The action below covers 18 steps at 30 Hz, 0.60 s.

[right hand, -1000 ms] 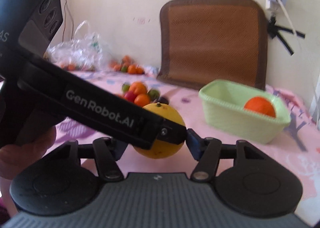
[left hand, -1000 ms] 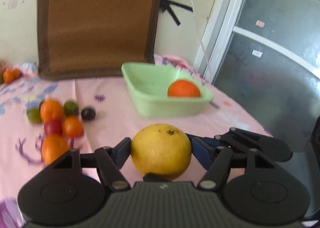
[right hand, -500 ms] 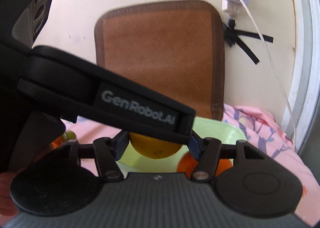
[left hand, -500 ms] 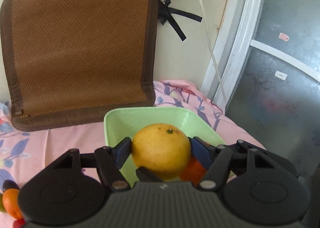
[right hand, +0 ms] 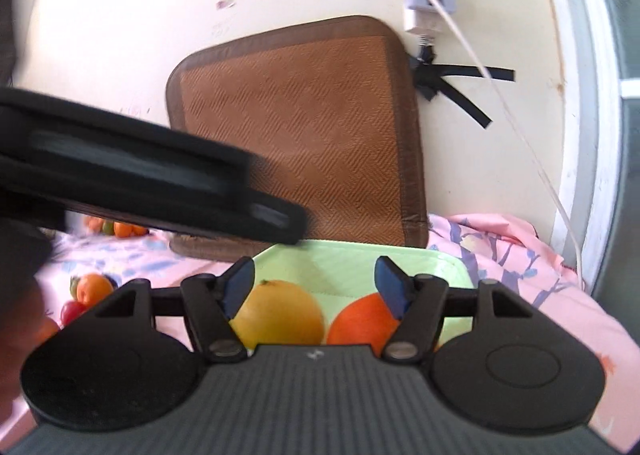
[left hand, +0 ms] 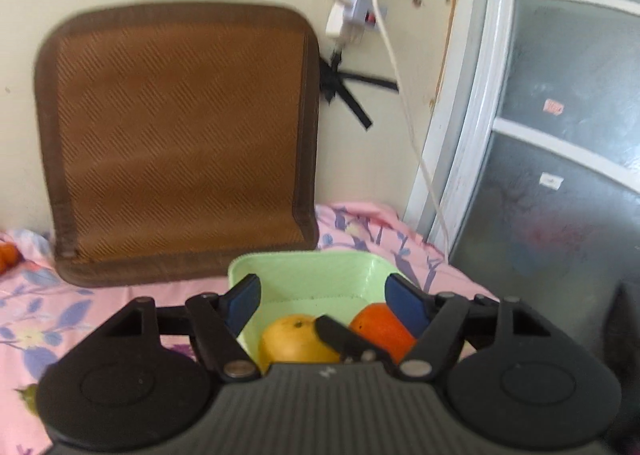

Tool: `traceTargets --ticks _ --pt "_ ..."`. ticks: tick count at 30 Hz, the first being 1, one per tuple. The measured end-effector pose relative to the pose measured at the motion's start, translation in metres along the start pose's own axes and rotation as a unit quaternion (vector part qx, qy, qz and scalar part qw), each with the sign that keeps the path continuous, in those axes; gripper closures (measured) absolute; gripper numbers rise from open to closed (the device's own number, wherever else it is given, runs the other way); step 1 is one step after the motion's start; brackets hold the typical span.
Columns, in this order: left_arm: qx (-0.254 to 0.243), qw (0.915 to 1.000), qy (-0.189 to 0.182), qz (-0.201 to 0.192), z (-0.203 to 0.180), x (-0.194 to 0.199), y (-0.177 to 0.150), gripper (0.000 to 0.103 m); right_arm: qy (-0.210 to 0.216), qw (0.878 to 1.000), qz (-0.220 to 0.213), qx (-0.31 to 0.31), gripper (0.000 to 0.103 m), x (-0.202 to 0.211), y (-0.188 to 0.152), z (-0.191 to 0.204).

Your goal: Organize fruits

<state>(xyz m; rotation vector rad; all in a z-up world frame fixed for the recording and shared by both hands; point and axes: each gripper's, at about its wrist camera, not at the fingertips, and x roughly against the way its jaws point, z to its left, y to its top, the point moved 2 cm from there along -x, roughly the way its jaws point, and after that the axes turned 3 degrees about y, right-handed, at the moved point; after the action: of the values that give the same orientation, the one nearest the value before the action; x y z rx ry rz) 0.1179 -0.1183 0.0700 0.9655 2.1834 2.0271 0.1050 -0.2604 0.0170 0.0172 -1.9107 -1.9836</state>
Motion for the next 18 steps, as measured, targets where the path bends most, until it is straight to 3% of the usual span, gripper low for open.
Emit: traceTargets --ticks 3,5,8,12,14,18 --pt "-0.002 0.9997 0.003 -0.024 0.017 0.048 -0.011 0.029 -0.022 0.999 -0.010 -0.028 0.034 0.001 0.002 -0.009" --pt "-0.009 0.9989 0.025 -0.038 0.033 0.079 -0.024 0.025 -0.046 0.997 -0.021 -0.052 0.034 0.003 0.004 -0.017" --pt "0.001 0.9960 0.079 -0.042 0.068 0.119 -0.048 0.025 -0.086 0.992 -0.038 -0.082 0.035 0.009 0.004 -0.028" --pt "0.029 0.9870 0.158 -0.003 0.111 0.144 -0.082 0.024 -0.121 0.988 -0.047 -0.079 0.036 0.009 0.005 -0.029" --pt "0.041 0.9828 0.180 0.011 0.125 0.149 -0.096 0.024 -0.122 0.989 -0.041 -0.070 0.038 0.009 0.005 -0.027" --pt "0.051 0.9815 0.184 0.016 0.133 0.152 -0.107 0.024 -0.083 0.994 -0.039 -0.063 0.039 0.025 0.008 -0.004"
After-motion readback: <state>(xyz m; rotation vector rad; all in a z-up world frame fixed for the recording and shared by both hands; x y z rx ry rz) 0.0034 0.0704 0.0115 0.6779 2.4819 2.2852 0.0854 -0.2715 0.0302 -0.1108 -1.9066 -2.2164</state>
